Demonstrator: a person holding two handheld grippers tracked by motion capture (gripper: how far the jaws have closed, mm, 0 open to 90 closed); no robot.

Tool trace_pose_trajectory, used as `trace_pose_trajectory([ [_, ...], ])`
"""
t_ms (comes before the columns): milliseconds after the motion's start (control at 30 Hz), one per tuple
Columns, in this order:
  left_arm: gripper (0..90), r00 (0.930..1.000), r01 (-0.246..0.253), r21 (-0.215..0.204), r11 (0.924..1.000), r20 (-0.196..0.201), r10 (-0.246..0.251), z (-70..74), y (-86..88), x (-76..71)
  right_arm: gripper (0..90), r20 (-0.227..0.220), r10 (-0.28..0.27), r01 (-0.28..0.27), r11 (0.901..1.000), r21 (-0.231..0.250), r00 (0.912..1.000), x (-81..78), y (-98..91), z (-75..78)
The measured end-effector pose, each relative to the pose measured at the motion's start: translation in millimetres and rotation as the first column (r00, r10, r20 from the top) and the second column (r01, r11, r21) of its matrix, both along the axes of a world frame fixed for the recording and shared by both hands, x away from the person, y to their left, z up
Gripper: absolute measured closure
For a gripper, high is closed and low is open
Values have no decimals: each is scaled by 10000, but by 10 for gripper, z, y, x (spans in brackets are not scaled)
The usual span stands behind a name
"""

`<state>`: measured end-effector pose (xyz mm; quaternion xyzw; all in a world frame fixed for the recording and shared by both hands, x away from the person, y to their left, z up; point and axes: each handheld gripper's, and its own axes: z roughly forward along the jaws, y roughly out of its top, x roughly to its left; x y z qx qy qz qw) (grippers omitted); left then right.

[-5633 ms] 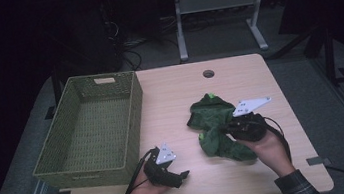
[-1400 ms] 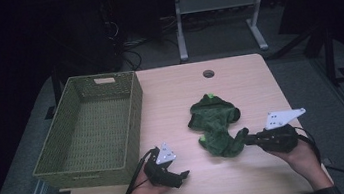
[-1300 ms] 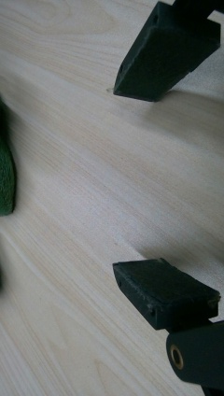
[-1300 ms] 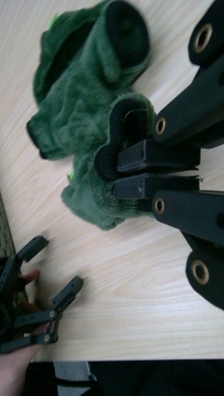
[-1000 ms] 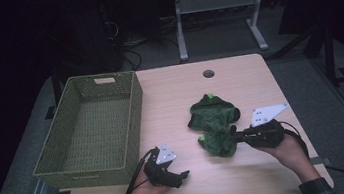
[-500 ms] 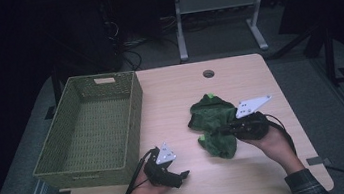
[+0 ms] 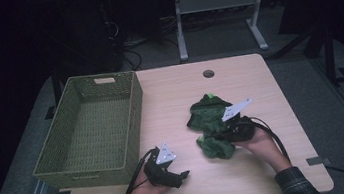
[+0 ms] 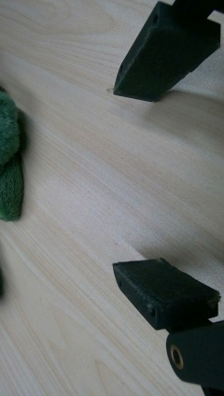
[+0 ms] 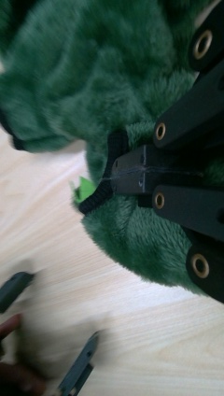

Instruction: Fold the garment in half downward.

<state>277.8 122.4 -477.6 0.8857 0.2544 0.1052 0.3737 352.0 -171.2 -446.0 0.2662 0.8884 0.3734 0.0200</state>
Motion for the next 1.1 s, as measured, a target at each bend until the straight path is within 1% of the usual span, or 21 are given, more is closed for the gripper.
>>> trace_pose_trajectory([
  [67,122,10000,1,3,10000,1,-1,0,0,0,900,-286,111,-114,9999,-112,9995,18,19,-52],
  [100,123,10000,2,1,10000,1,-2,0,0,0,900,-422,89,-92,9999,-86,9991,19,25,-62],
  [167,122,10000,0,0,10000,1,0,0,0,-1,900,-656,98,-112,9997,-208,9978,27,18,-92],
  [233,122,10000,0,1,10000,3,0,0,0,0,900,-818,127,-145,9997,-220,9966,19,15,-99],
  [367,122,10000,-1,2,10000,2,1,-1,0,-1,900,-1042,187,-225,9991,-357,9944,7,17,-105],
  [467,122,10000,-8,10,10000,17,8,0,0,0,900,-1068,105,-149,9991,-407,9942,10,23,-114],
  [533,122,10000,-6,16,10000,25,6,0,0,1,900,-1037,33,-73,9992,-386,9946,-4,28,-111],
  [567,122,10000,-22,20,10000,31,22,1,-2,-1,900,-932,20,-58,9991,-412,9956,-14,31,-105],
  [600,122,10000,-51,22,10000,27,51,1,-3,-1,898,-707,83,-116,9989,-456,9975,-16,23,-92],
  [633,122,10000,-81,18,10000,24,81,1,-7,-3,878,-665,-26,4,9995,-322,9978,-34,18,-67],
  [667,122,10000,-99,44,9999,-6,99,5,-11,-2,842,-518,-17,1,9995,-301,9987,-39,6,-51],
  [700,123,9999,-106,123,9999,-59,106,13,-19,3,804,-354,-38,31,9998,-211,9994,-44,-12,-27],
  [733,125,9998,-144,217,9997,-138,147,25,-31,11,786,-249,-133,131,9999,-87,9996,-48,-32,3],
  [767,132,9995,-244,303,9992,-186,250,36,-46,21,765,-237,-154,156,9999,49,9996,-55,-52,32],
  [800,133,9994,-265,364,9990,-224,273,43,-54,30,738,-204,-295,296,9995,73,9994,-65,-68,65],
  [833,135,9994,-242,336,9991,-248,250,52,-59,37,729,-87,-385,386,9991,152,9992,-65,-88,88],
  [900,135,9996,-217,131,9997,-196,220,82,-70,54,693,98,-428,425,9986,326,9990,-61,-132,129],
  [967,135,9997,-143,-37,9999,-185,142,111,-84,83,648,81,-588,583,9973,450,9982,-54,-169,164],
  [1000,135,9998,-117,-79,9999,-189,115,132,-93,105,640,149,-648,639,9965,537,9978,-53,-185,173],
  [1067,135,9997,-37,-207,9998,-236,32,185,-109,143,590,203,-824,807,9940,733,9964,-51,-227,199],
  [1100,136,9998,46,-200,9998,-193,-49,213,-113,165,575,315,-930,904,9931,742,9952,-48,-250,210],
])
